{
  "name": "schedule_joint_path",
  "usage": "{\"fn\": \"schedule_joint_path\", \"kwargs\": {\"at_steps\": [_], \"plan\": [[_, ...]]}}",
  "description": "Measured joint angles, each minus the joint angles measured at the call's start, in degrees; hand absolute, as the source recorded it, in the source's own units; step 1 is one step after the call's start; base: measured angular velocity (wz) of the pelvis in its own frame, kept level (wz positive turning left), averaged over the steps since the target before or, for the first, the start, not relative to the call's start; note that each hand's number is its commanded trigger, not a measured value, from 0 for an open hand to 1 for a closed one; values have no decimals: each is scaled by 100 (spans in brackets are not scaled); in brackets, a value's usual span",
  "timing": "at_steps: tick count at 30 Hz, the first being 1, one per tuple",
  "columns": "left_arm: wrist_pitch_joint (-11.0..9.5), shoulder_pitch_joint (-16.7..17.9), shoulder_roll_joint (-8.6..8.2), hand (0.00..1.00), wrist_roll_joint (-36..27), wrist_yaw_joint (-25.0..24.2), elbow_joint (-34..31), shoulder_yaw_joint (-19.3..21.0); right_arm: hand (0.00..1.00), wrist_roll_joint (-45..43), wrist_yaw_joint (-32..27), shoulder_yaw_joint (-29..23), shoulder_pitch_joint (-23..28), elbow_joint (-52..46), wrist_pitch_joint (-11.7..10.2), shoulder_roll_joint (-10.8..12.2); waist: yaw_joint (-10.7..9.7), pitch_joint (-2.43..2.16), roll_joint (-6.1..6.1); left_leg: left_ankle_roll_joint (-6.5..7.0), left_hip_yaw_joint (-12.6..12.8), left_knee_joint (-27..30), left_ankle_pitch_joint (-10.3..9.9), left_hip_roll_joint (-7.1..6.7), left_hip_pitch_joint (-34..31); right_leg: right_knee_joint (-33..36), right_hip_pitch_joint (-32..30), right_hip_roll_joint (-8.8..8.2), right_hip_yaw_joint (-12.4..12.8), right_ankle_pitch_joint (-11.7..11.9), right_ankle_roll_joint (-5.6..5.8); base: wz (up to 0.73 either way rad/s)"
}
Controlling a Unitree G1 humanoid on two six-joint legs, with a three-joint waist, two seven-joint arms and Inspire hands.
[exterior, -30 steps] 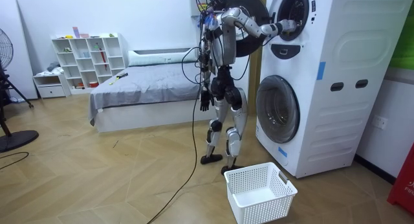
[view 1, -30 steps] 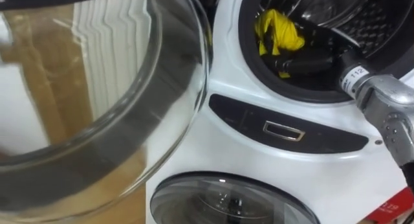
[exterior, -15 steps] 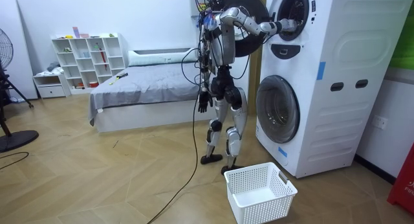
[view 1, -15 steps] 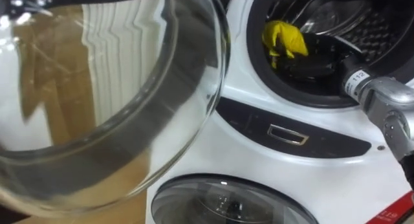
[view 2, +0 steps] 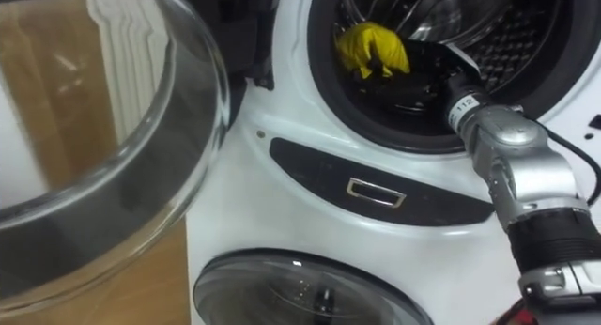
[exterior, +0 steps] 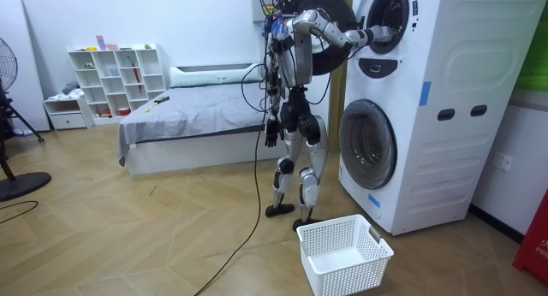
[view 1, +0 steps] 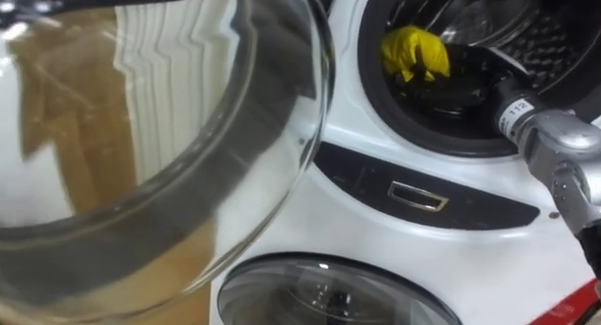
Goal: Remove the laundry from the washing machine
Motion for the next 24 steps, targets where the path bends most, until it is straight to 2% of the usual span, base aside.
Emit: {"fn": "schedule_joint_path", "kwargs": {"at_steps": [3,6,7,9,11,13,16,24], "plan": [[-146,72,-21,0,-19,8,-117,46,100,-545,-183,-3,263,-1025,208,-111,-19,-25,72,-4,50,-25,3,22,-70,-3,-88,22,27,0,-1,-3],[-230,216,-63,0,-8,55,-162,134,100,-723,-432,-37,699,-2270,296,-252,-62,-72,171,-9,157,65,6,46,-75,-7,-107,64,159,-1,-1,-14],[-244,299,-97,0,-9,88,-155,232,100,-690,-525,-69,862,-2802,302,-257,-135,-88,205,-11,176,62,7,59,-66,-11,-92,78,174,-1,-2,-22],[-289,400,-155,0,-1,175,-151,312,100,-576,-680,-194,1150,-3549,302,-258,-223,-74,248,-16,235,56,10,77,30,-90,21,98,255,-1,-2,-16],[-375,430,-235,0,-4,227,-140,332,100,-588,-862,-282,1513,-4266,300,-218,-285,-36,337,-18,287,29,11,80,144,-201,164,119,307,-1,-1,-14],[-516,410,-291,0,-10,260,-87,330,100,-622,-902,-304,1893,-4978,285,-175,-321,-24,358,-18,368,-10,11,93,212,-202,175,154,322,-2,-1,-27],[-611,407,-338,0,-12,363,-75,315,100,-622,-911,-305,2199,-5354,285,-173,-440,-25,355,-18,382,-17,11,95,216,-201,165,163,322,-2,-1,-8],[-688,514,-350,0,-16,457,-31,314,100,-571,-917,-318,2421,-5382,286,-155,-451,-31,346,-18,441,-39,11,129,218,-200,161,186,320,-2,-2,2]]}}
